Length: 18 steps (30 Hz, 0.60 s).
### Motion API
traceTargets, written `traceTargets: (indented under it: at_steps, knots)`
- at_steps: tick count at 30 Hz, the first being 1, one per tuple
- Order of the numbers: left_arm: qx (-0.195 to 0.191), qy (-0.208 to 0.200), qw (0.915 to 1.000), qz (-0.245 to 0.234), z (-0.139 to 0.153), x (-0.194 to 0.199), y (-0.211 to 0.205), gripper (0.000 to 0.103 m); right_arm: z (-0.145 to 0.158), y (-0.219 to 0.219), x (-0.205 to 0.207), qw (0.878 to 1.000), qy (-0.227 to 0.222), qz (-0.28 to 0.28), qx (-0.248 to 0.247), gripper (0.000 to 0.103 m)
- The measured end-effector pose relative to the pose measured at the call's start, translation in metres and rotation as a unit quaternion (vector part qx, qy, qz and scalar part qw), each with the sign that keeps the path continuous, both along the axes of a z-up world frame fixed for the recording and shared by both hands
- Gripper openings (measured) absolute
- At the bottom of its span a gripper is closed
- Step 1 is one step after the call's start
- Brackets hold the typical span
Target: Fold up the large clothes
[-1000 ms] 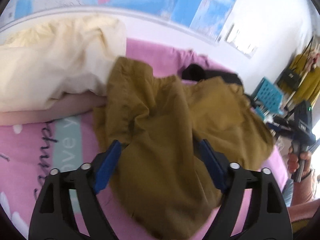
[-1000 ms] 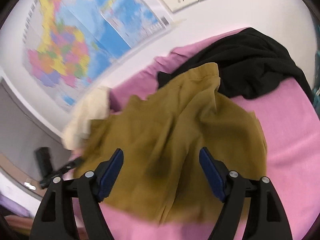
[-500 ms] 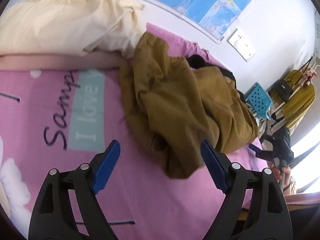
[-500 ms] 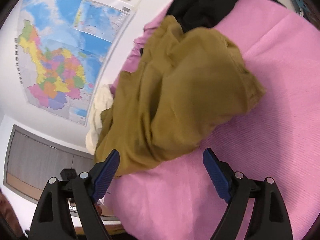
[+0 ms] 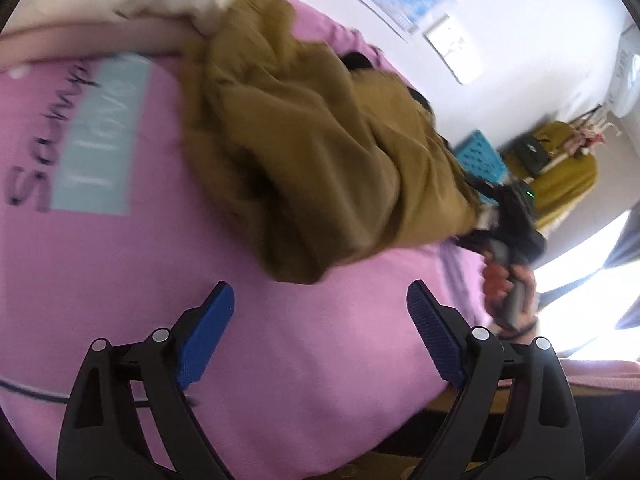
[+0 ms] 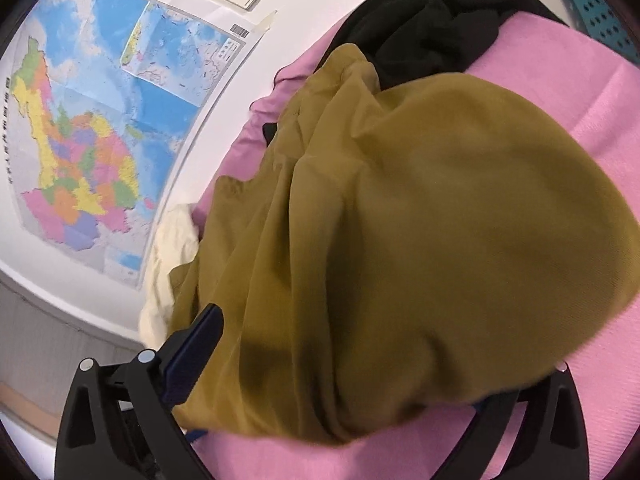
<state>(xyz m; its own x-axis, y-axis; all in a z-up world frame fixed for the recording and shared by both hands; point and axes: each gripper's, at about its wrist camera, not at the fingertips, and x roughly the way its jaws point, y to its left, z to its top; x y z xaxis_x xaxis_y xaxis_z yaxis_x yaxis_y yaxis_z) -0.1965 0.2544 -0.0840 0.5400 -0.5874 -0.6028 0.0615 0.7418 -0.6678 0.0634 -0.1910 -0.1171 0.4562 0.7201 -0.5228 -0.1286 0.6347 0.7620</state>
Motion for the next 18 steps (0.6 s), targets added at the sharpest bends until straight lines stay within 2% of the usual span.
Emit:
traceTargets:
  at_steps: [4,7,9,12,14,18]
  knots:
    - [-0.048,-0.002,0.9988,-0.002,-0.005,0.018,-0.009,0.090,0.005,0.005,0.003,1.000,-0.025,-0.007,-0.004,0.098]
    - [-0.066,-0.008,0.9976,0.018,-0.005,0.029,-0.007,0.092,0.006,0.005,0.004,0.999,-0.038,-0.004,0.008,0.098]
    - [-0.078,-0.010,0.9966,0.025,-0.003,0.039,-0.008,0.098,0.004,0.008,0.008,0.999,-0.040,0.004,0.001,0.098]
    - [-0.072,0.005,0.9963,0.046,-0.002,0.052,-0.010,0.098,0.004,0.013,0.012,0.999,-0.041,0.011,-0.023,0.099]
    - [-0.076,0.012,0.9952,0.059,-0.002,0.057,-0.010,0.098,0.003,0.011,0.012,0.999,-0.035,-0.001,-0.015,0.099]
    - [-0.105,0.011,0.9905,0.088,-0.003,0.057,0.001,0.098,0.004,0.015,0.010,0.999,-0.040,-0.003,-0.024,0.097]
